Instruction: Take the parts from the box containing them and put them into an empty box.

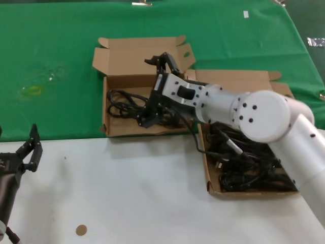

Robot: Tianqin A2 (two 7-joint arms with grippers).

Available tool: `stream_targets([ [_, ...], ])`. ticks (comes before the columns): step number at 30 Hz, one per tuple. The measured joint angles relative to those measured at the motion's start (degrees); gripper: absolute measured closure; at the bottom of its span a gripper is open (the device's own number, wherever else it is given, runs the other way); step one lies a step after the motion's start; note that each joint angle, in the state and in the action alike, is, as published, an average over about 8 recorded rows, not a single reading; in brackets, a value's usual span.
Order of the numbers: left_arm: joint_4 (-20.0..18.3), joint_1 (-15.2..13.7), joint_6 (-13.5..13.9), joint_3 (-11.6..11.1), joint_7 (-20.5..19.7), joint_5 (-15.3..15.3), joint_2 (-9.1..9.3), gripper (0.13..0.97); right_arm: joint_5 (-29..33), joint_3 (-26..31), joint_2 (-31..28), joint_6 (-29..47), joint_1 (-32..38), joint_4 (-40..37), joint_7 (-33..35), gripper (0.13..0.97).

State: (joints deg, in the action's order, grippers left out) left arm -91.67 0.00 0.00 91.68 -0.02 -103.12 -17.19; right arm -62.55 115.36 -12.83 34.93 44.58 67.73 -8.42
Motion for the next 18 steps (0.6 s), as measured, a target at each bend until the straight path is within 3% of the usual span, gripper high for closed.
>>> stream_targets([
  [18, 0.0, 0.0, 0.0, 0.0, 0.0, 0.0, 0.0, 0.325, -12.9, -7.6, -1.4, -11.1, -14.2, 7.6, 2.7, 0.129],
])
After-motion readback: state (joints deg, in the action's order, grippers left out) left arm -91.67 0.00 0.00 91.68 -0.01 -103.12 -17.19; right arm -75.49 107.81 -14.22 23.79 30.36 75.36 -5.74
